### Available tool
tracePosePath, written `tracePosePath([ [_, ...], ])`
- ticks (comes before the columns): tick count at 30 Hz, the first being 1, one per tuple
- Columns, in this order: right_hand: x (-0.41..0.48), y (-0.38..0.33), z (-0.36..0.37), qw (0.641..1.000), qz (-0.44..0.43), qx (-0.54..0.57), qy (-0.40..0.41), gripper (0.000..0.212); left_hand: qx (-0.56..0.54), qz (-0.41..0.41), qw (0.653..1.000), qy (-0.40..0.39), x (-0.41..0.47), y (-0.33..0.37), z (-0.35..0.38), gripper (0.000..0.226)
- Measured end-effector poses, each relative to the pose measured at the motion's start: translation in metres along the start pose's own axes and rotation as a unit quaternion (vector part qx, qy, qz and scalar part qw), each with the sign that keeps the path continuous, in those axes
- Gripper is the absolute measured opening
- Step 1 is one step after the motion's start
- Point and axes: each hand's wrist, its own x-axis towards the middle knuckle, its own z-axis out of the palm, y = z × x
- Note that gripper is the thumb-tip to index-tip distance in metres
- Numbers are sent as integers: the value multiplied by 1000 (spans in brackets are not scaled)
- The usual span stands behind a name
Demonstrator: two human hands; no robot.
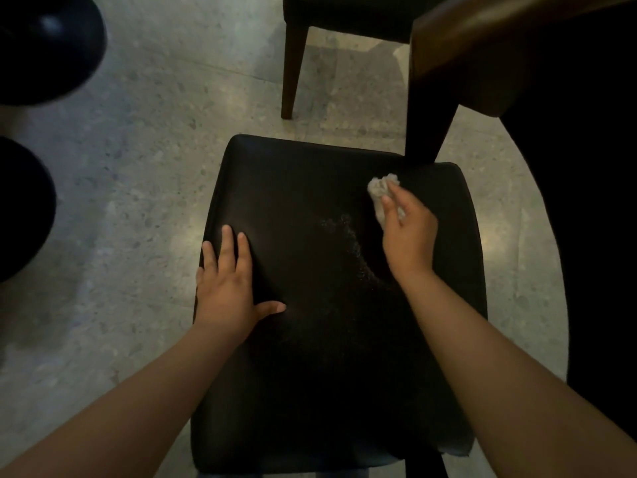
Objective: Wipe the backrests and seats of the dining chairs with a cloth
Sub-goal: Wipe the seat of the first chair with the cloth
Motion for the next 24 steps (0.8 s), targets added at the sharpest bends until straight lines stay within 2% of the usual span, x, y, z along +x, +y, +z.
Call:
tracePosePath([
  [6,-5,-10,31,999,36,-7,-32,36,23,-5,1000,-9,2,2,0,134],
  [11,-52,-7,36,988,-24,14,-151,35,25,-7,1000,-6,1,2,2,133],
  [17,-7,-14,13,999,5,8,-36,35,19,-3,1000,-13,1,2,0,132],
  [21,0,-14,25,998,33,-11,-50,36,19,-7,1000,-13,0,3,-1,132],
  [24,-28,-15,42,996,2,-24,-82,36,23,-7,1000,-11,0,3,0,132],
])
